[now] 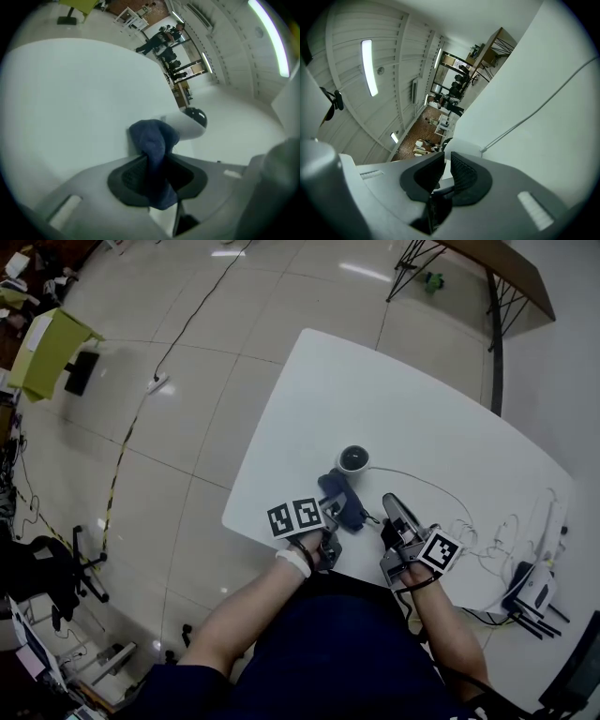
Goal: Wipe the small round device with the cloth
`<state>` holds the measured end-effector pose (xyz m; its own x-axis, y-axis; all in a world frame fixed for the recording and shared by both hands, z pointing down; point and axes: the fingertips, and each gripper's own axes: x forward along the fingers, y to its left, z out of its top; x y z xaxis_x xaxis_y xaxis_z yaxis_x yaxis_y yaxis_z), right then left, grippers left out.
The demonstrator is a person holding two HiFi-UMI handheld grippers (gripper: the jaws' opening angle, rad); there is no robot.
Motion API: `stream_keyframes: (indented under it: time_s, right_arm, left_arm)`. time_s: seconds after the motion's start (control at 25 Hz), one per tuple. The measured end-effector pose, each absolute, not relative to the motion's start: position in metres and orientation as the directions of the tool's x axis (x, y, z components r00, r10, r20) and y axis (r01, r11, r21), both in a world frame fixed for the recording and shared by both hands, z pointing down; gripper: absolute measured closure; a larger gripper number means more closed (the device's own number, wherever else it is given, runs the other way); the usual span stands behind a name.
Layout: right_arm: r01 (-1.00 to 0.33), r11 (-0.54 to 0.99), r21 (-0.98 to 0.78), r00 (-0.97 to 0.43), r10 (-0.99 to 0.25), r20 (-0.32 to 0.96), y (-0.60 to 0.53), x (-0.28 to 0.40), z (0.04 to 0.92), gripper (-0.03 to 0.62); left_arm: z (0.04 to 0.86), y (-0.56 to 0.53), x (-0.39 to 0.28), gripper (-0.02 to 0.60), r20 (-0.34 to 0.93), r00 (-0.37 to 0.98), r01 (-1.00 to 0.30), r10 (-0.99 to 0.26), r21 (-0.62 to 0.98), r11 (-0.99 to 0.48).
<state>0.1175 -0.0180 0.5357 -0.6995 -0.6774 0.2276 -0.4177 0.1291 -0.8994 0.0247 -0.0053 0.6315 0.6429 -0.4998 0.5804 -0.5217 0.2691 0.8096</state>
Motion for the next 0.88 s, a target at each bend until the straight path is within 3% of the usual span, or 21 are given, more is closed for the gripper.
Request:
stream_keyframes:
  time_s: [0.16,0.44,0.64,0.88]
  right_arm:
    - [-0.423,0.112,-0.899,-0.701,-0.670,0.245,-0.015,0.123,0.542,0.546]
    - [-0.448,0.108,-0.887,-0.674,-0.693,0.256,-0.014,0.153,0.543,0.546]
    - [-0.430,0.093,-0.898,-0.652,-0.720,0.238,-0.017,0.169,0.542,0.546]
    - [-0.424,0.098,-0.900,-0.649,-0.726,0.226,-0.011,0.163,0.537,0.547]
  left_arm:
    - [0.625,0.002,0.059,0.482,0.571,0.682,-0.567,-0.456,0.808,0.162]
    - [0.602,0.012,0.099,0.483,0.611,0.743,-0.669,-0.274,0.702,-0.247]
    - [0.610,0.007,0.105,0.483,0.773,0.617,-0.650,-0.147,0.394,-0.650]
    - [0.609,-0.010,0.083,0.483,0.844,0.513,-0.609,-0.158,0.227,-0.760]
